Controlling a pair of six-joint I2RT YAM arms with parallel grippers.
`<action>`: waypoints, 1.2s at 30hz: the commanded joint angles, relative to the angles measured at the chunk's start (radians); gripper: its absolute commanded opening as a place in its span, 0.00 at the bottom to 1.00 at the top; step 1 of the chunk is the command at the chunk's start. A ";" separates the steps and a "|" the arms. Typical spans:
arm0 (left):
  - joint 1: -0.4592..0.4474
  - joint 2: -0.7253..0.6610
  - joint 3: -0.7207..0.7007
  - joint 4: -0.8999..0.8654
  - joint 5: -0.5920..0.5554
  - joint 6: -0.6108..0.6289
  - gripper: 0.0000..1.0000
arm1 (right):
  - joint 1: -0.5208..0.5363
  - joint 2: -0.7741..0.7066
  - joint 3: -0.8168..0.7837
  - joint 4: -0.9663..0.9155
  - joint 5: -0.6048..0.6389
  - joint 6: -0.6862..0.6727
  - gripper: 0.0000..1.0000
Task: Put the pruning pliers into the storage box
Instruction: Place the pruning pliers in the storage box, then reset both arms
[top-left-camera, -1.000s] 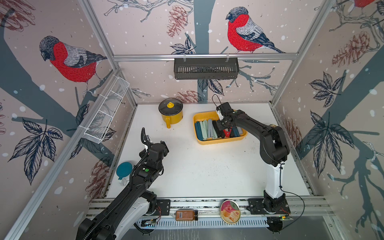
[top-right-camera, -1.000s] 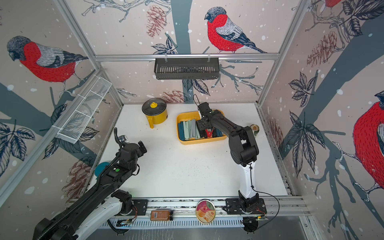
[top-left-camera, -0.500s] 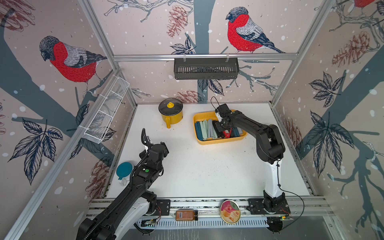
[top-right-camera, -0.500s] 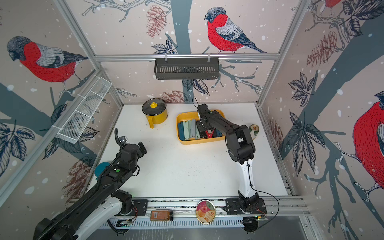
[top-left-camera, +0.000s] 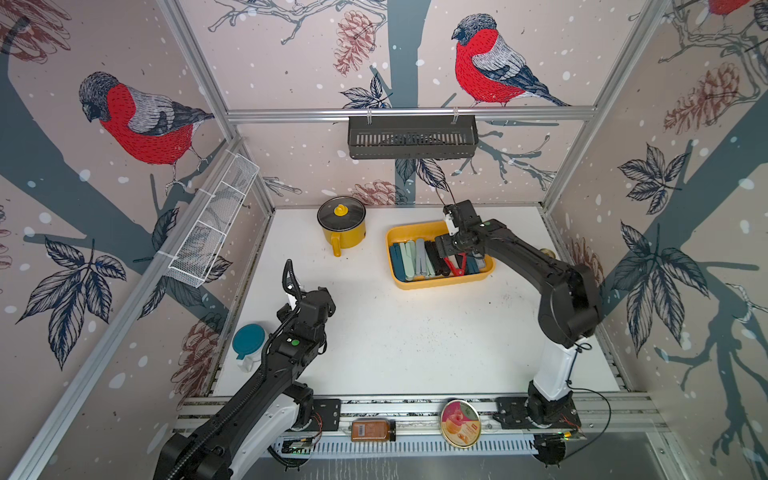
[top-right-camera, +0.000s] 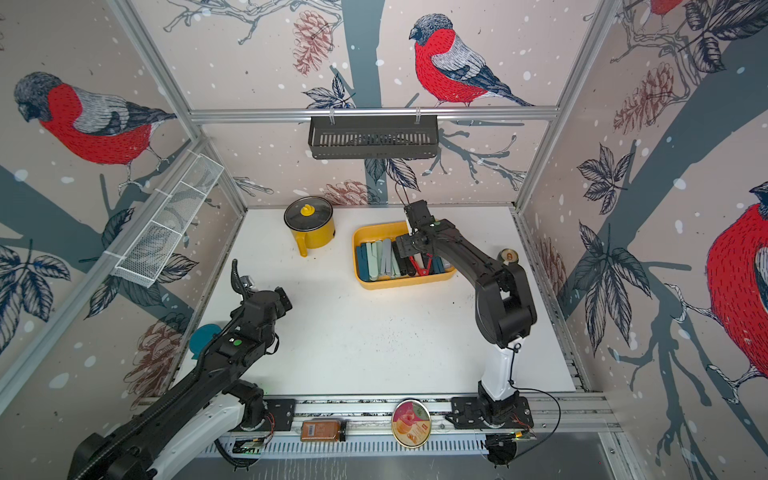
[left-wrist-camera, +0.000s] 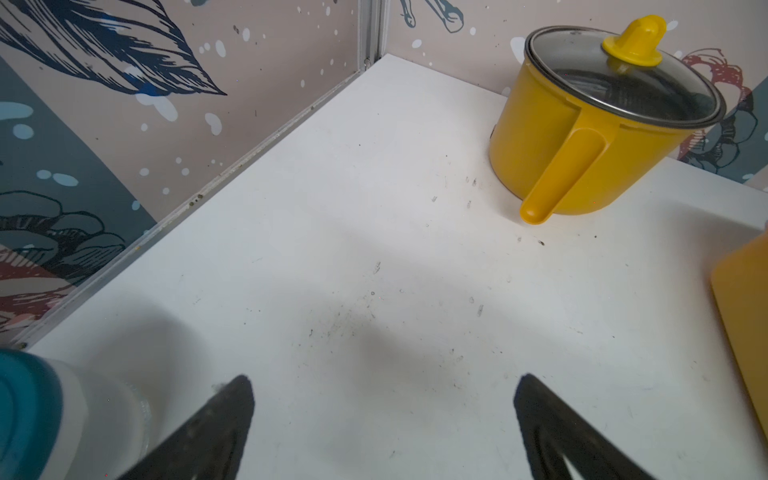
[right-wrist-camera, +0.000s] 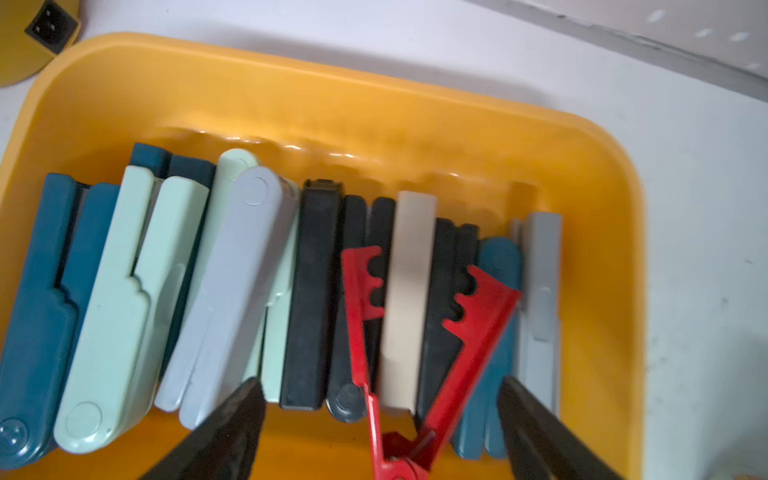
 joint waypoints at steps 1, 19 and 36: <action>0.003 -0.016 -0.012 0.062 -0.102 0.035 0.98 | -0.038 -0.172 -0.223 0.247 0.110 -0.018 1.00; 0.225 0.353 -0.257 1.167 0.241 0.456 0.98 | -0.375 -0.370 -1.281 1.737 0.011 -0.123 1.00; 0.307 0.701 -0.073 1.208 0.475 0.535 0.99 | -0.408 -0.306 -1.221 1.684 0.054 -0.058 1.00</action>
